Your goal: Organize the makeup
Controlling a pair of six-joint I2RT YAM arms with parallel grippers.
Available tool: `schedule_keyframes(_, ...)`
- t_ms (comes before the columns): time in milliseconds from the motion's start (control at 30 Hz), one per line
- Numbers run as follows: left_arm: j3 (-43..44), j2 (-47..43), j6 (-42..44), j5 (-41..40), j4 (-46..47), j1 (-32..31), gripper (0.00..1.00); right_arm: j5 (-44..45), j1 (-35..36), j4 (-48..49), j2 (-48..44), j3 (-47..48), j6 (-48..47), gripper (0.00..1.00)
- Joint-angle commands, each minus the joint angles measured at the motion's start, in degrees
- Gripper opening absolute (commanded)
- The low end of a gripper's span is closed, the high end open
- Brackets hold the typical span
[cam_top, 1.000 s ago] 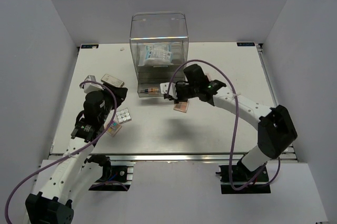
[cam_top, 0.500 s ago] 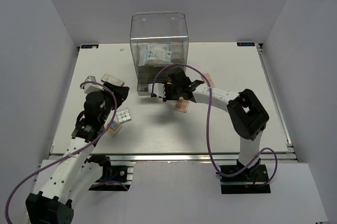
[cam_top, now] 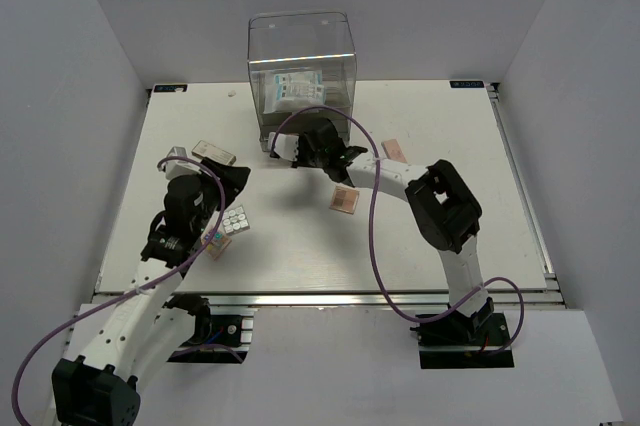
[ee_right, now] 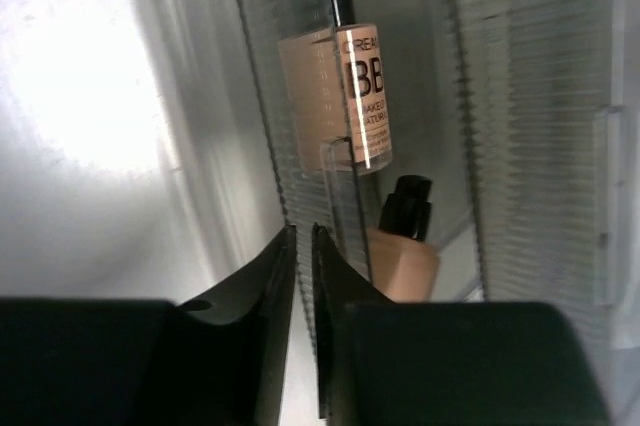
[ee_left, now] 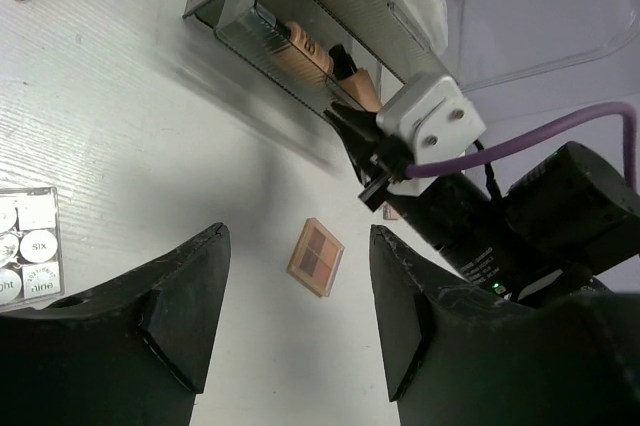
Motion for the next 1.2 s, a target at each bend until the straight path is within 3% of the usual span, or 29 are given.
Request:
schedule_keyframes(0,-0.1,0.3,-0.5,1.3,1.7,0.5,0.67,1.8,-0.9,3.9,0.0,4.3,0.6,0.15)
schedule_keyframes(167,-1.4,0.2,-1.4,1.6,2.9,0.4,0.68,3.9,-2.0,6.5,2.2,6.1,-0.6,0.13)
schedule_keyframes(467,-3.6,2.7,-4.2,4.2,7.6,0.4,0.68,6.7,-4.6,8.4,6.0,9.0,-0.7,0.41)
schedule_keyframes(733,-5.2,9.5,-7.8,8.6,16.5,0.4,0.68,4.7,-6.2,6.8,5.5,9.2,-0.7,0.52)
schedule_keyframes(833,-6.6,12.5,-10.2,10.0,20.7,0.4,0.67,-2.0,-6.3,2.9,0.4,7.2,3.2,0.49)
schedule_keyframes(1000,-8.6,18.6,-15.5,11.1,30.7,0.4,0.65,-12.8,-6.5,4.2,-15.4,-6.3,9.2,0.5)
schedule_keyframes(1033,-8.6,19.8,-16.1,11.5,32.1,0.4,0.65,-13.6,-7.4,4.3,-17.4,-7.2,13.9,0.5)
schedule_keyframes(1167,-6.5,27.1,-17.9,12.9,38.3,0.0,0.65,-17.7,-13.2,3.9,-24.4,-9.4,30.9,0.7)
